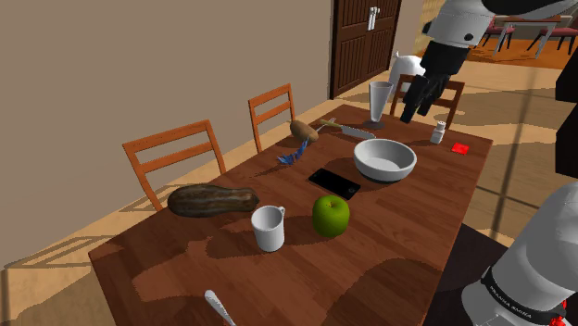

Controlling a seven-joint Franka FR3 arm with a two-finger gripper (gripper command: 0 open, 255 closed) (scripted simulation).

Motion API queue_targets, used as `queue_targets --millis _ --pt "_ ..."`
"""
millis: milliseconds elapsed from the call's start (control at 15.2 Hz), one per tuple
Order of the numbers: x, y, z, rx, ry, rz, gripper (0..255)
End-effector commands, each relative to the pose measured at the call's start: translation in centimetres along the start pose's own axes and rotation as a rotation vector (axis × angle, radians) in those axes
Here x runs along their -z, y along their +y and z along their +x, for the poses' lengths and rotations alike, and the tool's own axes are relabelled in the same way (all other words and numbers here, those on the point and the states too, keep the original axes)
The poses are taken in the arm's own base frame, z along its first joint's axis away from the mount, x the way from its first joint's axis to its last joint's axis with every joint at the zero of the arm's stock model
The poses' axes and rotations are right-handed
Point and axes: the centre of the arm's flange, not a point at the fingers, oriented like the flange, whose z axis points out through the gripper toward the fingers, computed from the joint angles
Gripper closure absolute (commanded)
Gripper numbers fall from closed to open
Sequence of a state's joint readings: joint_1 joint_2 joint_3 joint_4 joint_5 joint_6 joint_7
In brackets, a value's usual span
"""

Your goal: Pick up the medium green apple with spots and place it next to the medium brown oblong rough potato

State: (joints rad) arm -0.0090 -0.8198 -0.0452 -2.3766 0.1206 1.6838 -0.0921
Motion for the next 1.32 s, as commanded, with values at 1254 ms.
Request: queue_targets --millis 1254 --pt "-19.3 -17.3 10.4 1.171 -0.339 -0.075 0"
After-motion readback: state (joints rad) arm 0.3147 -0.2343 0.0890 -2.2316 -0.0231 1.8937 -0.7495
